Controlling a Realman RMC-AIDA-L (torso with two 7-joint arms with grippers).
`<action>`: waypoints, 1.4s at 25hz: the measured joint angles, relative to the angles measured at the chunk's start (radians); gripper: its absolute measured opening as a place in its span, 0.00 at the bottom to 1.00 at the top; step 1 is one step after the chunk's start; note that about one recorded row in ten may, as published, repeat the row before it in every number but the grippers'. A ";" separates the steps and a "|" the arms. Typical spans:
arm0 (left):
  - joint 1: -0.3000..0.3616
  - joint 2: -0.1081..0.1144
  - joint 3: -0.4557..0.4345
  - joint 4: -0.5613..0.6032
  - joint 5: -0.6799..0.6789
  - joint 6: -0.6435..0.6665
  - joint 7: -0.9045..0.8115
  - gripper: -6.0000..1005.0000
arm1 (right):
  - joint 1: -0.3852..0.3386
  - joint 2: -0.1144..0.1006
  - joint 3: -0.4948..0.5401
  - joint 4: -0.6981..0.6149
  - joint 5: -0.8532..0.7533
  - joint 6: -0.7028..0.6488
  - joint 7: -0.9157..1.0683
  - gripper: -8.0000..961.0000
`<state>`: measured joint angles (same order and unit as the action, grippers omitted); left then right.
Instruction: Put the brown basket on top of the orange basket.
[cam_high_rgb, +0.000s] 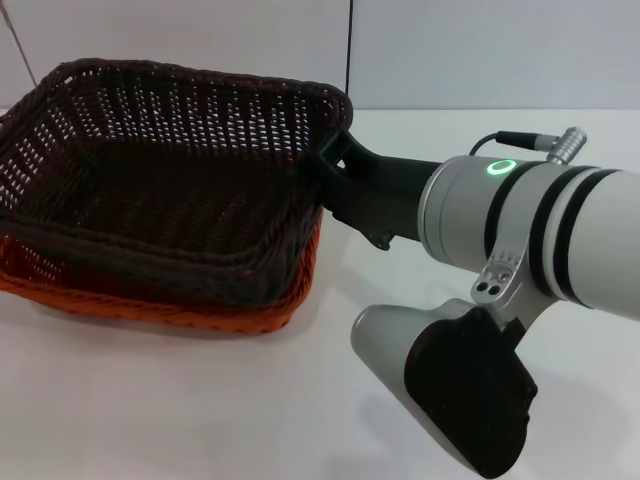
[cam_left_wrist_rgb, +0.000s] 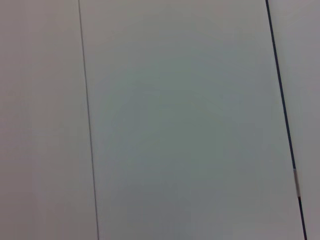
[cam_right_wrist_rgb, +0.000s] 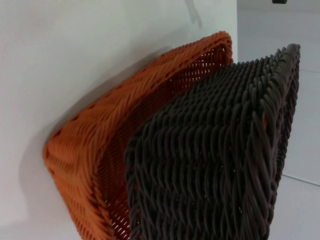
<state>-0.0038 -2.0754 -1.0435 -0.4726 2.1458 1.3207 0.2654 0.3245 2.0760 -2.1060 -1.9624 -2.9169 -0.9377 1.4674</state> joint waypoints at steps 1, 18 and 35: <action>0.000 0.000 0.000 0.000 0.000 0.000 0.000 0.78 | 0.002 0.000 0.000 0.006 0.000 0.000 -0.003 0.24; -0.001 0.000 0.034 -0.002 -0.018 0.000 0.000 0.78 | 0.017 -0.013 0.003 0.093 0.007 0.072 -0.032 0.25; -0.015 0.002 0.036 0.008 -0.024 -0.009 0.000 0.78 | -0.205 -0.009 -0.008 -0.058 -0.002 0.009 -0.041 0.59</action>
<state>-0.0190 -2.0734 -1.0074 -0.4646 2.1213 1.3122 0.2654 0.1199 2.0673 -2.1141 -2.0202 -2.9185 -0.9291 1.4259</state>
